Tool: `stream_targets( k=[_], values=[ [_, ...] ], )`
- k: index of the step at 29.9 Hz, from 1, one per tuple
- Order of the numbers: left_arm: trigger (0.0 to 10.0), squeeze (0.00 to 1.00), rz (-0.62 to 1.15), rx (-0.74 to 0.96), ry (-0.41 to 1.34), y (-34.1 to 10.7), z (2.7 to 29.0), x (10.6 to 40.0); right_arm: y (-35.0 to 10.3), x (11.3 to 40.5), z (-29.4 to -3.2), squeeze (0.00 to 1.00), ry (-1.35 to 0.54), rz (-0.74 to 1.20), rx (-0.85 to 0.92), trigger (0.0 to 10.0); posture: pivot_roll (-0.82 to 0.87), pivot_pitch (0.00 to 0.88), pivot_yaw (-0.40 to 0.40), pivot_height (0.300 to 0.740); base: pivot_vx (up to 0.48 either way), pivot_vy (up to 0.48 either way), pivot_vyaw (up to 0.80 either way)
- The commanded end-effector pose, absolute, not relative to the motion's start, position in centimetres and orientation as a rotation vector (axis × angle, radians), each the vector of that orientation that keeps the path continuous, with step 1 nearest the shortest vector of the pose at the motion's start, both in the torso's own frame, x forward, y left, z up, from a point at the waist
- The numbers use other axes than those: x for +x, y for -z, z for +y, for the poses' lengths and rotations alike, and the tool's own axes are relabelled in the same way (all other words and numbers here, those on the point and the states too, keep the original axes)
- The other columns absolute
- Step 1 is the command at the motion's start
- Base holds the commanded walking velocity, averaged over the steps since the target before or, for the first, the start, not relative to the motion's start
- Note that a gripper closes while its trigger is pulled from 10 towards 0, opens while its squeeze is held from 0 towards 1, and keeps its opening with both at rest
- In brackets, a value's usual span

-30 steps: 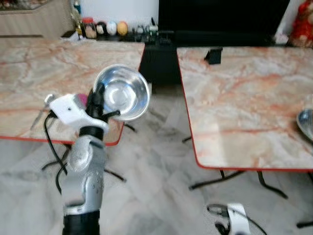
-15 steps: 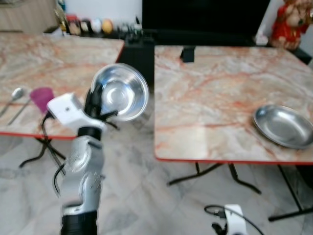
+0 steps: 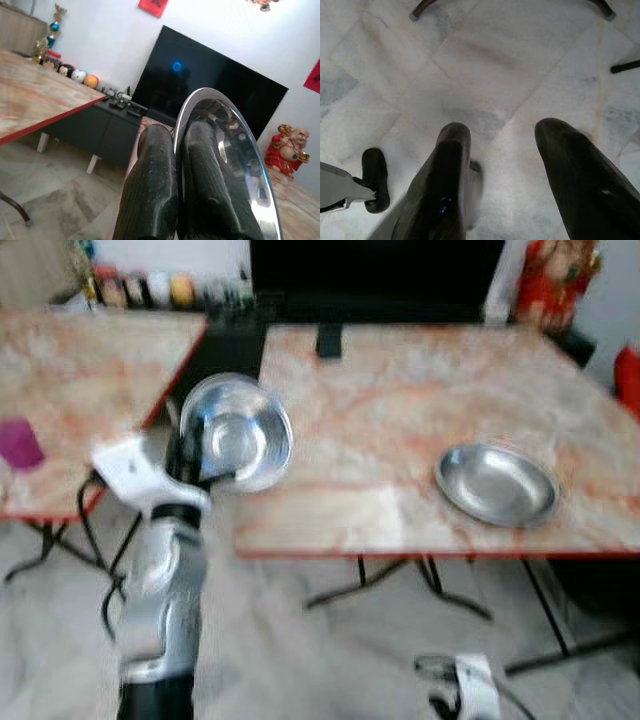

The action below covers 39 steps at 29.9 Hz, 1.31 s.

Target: Setting the table

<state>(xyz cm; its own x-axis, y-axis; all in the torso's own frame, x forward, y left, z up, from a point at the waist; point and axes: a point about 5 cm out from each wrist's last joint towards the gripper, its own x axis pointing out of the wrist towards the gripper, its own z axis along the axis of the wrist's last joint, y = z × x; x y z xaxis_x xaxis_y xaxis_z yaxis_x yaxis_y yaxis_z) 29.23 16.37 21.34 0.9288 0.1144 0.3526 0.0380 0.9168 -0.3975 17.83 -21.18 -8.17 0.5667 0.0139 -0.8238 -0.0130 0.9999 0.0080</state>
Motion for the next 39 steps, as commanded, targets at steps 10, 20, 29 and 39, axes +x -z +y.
stream_targets(
  k=[10,20,29,39],
  values=[
    [10.0,0.00,-0.383,-0.381,-0.013,-21.2,16.3,28.8,8.2,17.5,-21.8,0.00,0.001,0.974,-0.002,10.0,-0.01,0.000,-0.013,0.707,0.000,-0.354,0.00],
    [10.0,0.00,-0.335,-0.266,0.058,-20.4,16.4,28.2,8.2,17.4,-21.8,0.00,-0.003,0.976,-0.005,10.0,-0.01,0.000,-0.012,0.707,0.000,-0.352,0.00],
    [10.0,0.00,-0.277,-0.052,0.113,-20.1,20.2,27.5,8.2,17.5,-21.9,0.00,-0.001,0.975,-0.003,10.0,0.00,0.000,-0.015,0.707,0.000,-0.336,0.00],
    [10.0,0.00,-0.230,-0.047,0.157,-19.4,20.4,27.6,8.1,17.6,-22.0,0.00,0.002,0.972,-0.004,10.0,0.01,0.000,-0.023,0.707,0.000,-0.222,0.00]
  ],
)
